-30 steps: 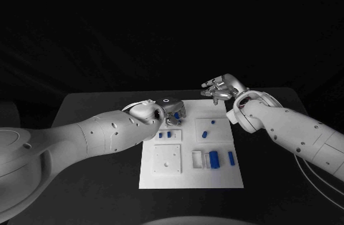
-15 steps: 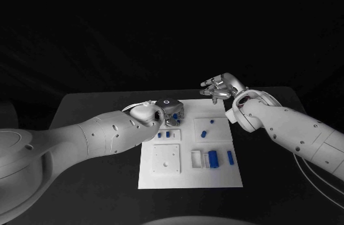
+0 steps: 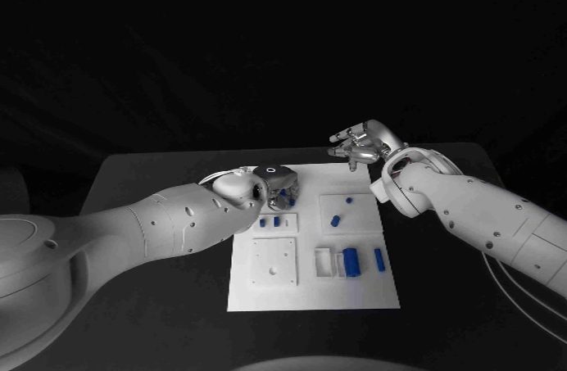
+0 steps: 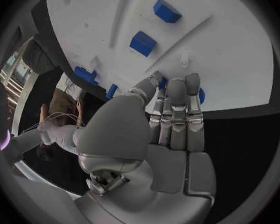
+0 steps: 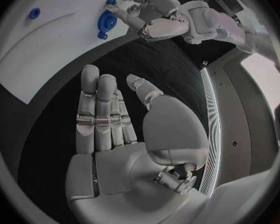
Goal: Assemble the parts on the task board
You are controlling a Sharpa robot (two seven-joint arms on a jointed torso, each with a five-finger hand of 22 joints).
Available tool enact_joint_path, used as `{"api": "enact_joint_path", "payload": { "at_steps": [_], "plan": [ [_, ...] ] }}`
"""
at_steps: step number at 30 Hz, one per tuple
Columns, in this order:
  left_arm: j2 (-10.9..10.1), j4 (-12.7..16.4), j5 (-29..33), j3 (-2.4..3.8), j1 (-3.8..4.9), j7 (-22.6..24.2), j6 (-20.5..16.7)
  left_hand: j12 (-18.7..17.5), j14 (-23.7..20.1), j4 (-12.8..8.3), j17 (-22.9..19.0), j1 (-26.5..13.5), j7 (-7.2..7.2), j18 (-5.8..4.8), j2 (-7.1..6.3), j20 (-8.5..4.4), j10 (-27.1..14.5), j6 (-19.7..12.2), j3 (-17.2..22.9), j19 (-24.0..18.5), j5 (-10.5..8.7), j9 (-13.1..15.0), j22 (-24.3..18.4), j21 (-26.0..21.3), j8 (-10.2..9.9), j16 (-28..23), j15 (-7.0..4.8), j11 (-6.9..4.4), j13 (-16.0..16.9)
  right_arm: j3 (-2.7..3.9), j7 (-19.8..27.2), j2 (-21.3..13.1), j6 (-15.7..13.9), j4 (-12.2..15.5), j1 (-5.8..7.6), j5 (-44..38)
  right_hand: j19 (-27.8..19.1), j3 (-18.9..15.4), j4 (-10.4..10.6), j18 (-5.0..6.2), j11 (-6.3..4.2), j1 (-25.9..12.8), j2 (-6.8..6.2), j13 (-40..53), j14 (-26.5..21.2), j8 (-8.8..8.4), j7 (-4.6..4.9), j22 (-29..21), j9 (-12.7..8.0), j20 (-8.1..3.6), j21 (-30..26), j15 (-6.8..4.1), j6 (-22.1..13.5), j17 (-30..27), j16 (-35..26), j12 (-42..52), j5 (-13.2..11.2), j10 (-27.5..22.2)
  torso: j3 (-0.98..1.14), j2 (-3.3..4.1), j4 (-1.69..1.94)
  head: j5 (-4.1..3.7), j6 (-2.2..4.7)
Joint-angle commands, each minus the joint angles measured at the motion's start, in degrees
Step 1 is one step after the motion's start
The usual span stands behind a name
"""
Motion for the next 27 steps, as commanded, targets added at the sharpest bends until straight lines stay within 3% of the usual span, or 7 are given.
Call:
{"api": "enact_joint_path", "payload": {
  "at_steps": [1, 15, 22, 27],
  "plan": [
    [0.2, -0.3, -0.4, 0.01, -0.15, -0.4, 1.7, -0.3, -0.3, 0.1, -0.1, -0.2, -0.20, 0.68, 0.65, 0.05, 0.0, 0.3, 0.3, -0.3, 0.26, -0.1, 1.3, 0.3, -0.1, 0.3, -0.18, -0.12, -0.1, 0.02, 0.6, 0.1, 0.4, 0.1, 0.01, 0.0, 2.0, 0.0, 0.3, 0.80, 0.08, -0.4, -0.12, -0.1, -0.2, -0.03, 0.06, -0.1, 0.0, 0.35, 0.2, 0.42, 0.3, -0.1, 0.2, -0.2, 0.3, 0.0, -0.01, 0.09, -0.05, 0.01, -0.04],
    [0.1, 0.1, 0.3, 0.01, -0.48, 0.0, 2.0, -0.2, 0.0, 0.9, -0.1, -0.7, -0.44, 0.63, 0.99, 0.00, 1.3, 0.6, -0.1, -0.2, -0.35, -0.1, 1.1, 0.9, -0.1, 1.1, -0.32, -0.52, 0.0, 0.02, 0.5, 0.2, 0.7, 0.0, 0.01, 0.0, 1.9, 0.1, 0.4, 0.78, 0.06, -0.4, -0.15, -0.1, -0.2, -0.04, 0.04, -0.4, 0.0, 0.35, 0.2, 0.41, 0.3, -0.2, 0.2, -0.2, 0.4, 0.0, 0.01, 0.01, 0.01, 0.05, -0.31],
    [0.1, 0.0, 0.8, 0.01, -0.49, -0.2, 2.2, -0.2, 0.5, 2.5, 0.0, -1.6, -0.28, 0.45, 2.02, -0.09, 4.1, 2.8, -1.0, 0.3, -0.76, 0.0, 1.1, 1.1, -0.1, 1.6, -0.29, -1.01, 0.0, 0.02, 0.5, 0.2, 0.7, 0.0, 0.01, 0.0, 1.9, 0.1, 0.5, 0.75, 0.02, -0.4, -0.13, -0.1, -0.3, -0.04, 0.02, -0.5, 0.0, 0.33, 0.3, 0.39, 0.4, -0.3, 0.3, -0.2, 0.6, 0.2, 0.05, 0.04, -0.01, 0.03, -0.35],
    [0.2, -0.1, 1.0, 0.01, -0.50, -0.5, 2.3, -0.2, 1.0, 3.6, 0.3, -1.5, -0.91, 0.40, 2.78, -0.19, 6.4, 4.8, -1.9, 0.5, -1.33, 0.2, 1.0, 1.0, 0.0, 2.3, -0.53, -1.63, 0.0, 0.02, 0.5, 0.3, 0.7, 0.0, 0.01, 0.0, 1.9, 0.1, 0.6, 0.73, -0.01, -0.6, -0.03, -0.1, -0.3, -0.04, 0.02, -0.6, 0.0, 0.33, 0.3, 0.39, 0.4, -0.3, 0.3, -0.2, 0.5, 0.3, 0.04, 0.08, -0.06, 0.01, -0.34]
  ]
}}
